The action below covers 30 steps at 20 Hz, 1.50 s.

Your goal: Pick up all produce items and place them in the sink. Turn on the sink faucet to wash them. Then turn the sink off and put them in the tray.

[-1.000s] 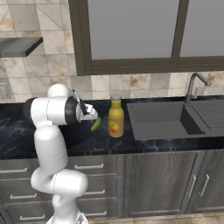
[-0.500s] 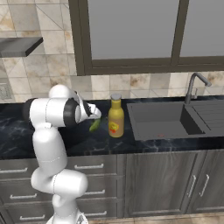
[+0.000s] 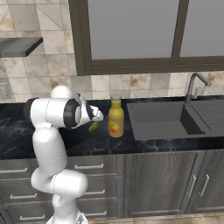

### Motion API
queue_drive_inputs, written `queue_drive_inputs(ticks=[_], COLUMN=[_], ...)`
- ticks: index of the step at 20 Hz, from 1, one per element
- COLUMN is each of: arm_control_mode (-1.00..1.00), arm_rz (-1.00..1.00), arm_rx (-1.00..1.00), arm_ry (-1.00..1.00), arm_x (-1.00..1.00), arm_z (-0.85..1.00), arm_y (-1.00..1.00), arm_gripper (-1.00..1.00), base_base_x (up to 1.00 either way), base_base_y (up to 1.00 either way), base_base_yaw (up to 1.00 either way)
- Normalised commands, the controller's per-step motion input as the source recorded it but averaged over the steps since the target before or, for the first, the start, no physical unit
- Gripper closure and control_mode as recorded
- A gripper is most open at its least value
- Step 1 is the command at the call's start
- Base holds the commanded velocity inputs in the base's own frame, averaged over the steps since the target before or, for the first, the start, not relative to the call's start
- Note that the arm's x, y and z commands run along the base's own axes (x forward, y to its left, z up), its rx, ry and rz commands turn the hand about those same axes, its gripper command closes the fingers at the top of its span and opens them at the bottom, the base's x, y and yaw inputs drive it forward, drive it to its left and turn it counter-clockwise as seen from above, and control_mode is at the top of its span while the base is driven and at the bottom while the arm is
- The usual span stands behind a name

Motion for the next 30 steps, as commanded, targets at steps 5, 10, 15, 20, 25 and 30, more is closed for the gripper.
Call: queue_drive_inputs(ticks=[5, 10, 15, 20, 25, 30], arm_control_mode=[-1.0, -1.0, -1.0, -1.0, -1.0, -1.0], arm_rz=[-0.07, -0.09, -0.08, -0.05, -0.02, 0.0], arm_rx=[0.02, 0.0, 0.0, 0.0, 0.0, -0.06], arm_ry=[0.0, 0.01, 0.03, 0.03, 0.04, 0.03], arm_x=[0.0, 0.0, 0.0, 0.0, 0.0, 0.01], arm_z=[-0.02, -0.05, -0.18, -0.19, -0.21, -0.23], arm_y=[-0.18, -0.05, 0.0, 0.0, 0.0, 0.02], arm_gripper=[-1.0, -1.0, -1.0, -1.0, -1.0, 1.0], base_base_x=[0.0, 0.0, 0.0, 0.0, 0.0, 0.0], base_base_y=[0.0, 0.0, 0.0, 0.0, 0.0, 0.0], base_base_yaw=[0.0, 0.0, 0.0, 0.0, 0.0, 0.0])
